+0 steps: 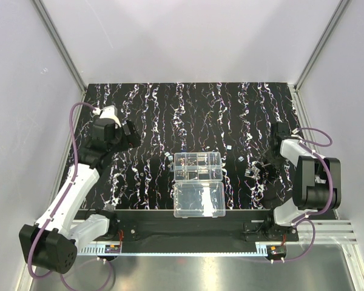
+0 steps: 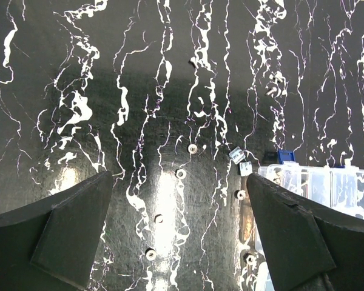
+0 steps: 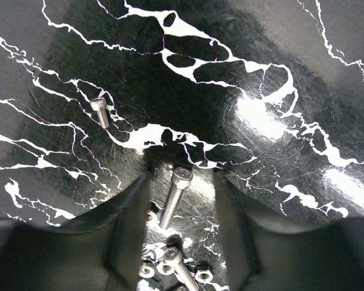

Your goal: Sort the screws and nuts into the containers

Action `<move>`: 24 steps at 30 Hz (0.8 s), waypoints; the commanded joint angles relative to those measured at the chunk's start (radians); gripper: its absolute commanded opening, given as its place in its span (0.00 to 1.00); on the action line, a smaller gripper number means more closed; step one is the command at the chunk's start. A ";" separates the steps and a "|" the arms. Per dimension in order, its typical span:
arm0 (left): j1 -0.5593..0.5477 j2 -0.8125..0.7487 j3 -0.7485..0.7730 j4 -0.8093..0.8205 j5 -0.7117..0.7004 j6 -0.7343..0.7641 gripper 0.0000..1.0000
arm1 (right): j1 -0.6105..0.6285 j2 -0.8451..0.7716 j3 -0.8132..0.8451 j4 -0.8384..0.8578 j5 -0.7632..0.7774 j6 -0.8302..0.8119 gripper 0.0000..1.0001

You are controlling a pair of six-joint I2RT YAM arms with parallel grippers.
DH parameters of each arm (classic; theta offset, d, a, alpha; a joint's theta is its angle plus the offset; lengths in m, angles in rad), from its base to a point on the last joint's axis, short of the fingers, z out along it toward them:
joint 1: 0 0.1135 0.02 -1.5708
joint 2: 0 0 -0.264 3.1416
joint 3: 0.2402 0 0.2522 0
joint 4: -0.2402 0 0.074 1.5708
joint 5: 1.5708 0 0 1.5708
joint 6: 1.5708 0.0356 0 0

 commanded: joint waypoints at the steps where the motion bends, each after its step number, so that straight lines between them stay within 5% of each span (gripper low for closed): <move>1: 0.013 0.000 -0.003 0.047 0.020 -0.002 0.99 | -0.004 -0.001 0.002 0.032 -0.006 0.028 0.50; 15: 0.018 -0.018 -0.009 0.046 0.022 -0.008 0.99 | -0.004 -0.042 0.002 -0.017 -0.043 -0.027 0.00; 20: 0.021 -0.026 -0.008 0.047 0.027 -0.009 0.99 | 0.014 -0.159 0.082 -0.079 -0.142 -0.122 0.00; 24: 0.024 -0.031 -0.009 0.044 0.030 -0.011 0.99 | 0.208 -0.238 0.186 -0.164 -0.104 -0.175 0.00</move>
